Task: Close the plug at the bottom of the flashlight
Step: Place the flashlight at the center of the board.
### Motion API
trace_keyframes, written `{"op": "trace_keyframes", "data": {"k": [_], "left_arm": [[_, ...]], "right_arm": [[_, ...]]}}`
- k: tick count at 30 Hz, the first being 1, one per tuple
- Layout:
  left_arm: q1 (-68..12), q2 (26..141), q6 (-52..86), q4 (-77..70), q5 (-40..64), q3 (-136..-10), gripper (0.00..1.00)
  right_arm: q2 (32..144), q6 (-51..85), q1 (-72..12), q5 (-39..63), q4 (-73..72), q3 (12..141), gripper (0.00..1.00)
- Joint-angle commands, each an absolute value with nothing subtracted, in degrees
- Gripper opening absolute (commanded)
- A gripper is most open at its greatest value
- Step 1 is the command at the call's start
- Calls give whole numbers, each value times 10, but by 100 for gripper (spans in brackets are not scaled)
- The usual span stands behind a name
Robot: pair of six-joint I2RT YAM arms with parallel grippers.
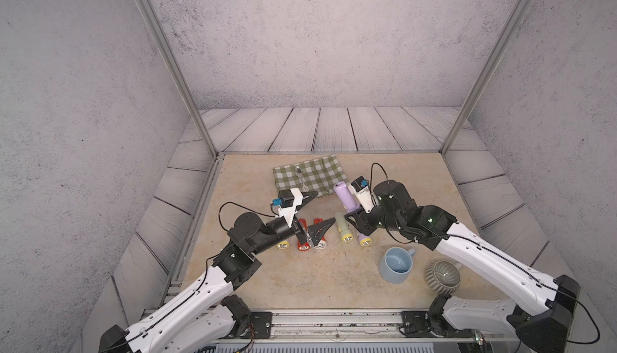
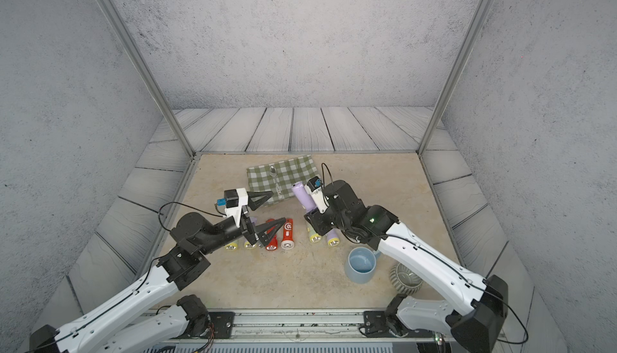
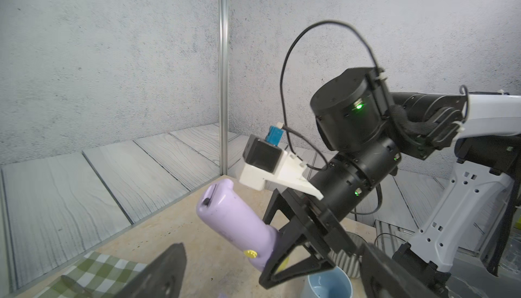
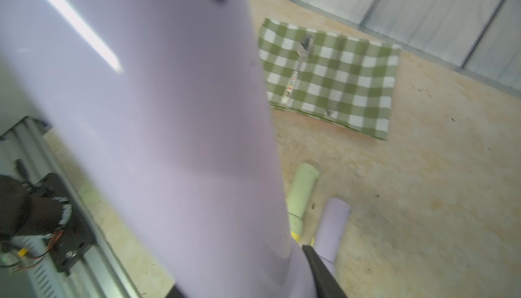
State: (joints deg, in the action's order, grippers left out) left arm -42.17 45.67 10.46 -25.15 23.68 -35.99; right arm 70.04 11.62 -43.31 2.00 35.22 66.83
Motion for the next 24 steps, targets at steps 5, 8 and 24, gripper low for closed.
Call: {"op": "trace_keyframes", "data": {"k": [5,8,24], "left_arm": [[-420,422,93,-219,164,-339,98],[-420,421,95,-217,153,-332,98],[-419,420,99,-212,136,-323,98]], "right_arm": [[762,158,-339,43,413,670,0],[797,161,-306,54,414,670,0],[916,154,-238,13,417,639,0]]}}
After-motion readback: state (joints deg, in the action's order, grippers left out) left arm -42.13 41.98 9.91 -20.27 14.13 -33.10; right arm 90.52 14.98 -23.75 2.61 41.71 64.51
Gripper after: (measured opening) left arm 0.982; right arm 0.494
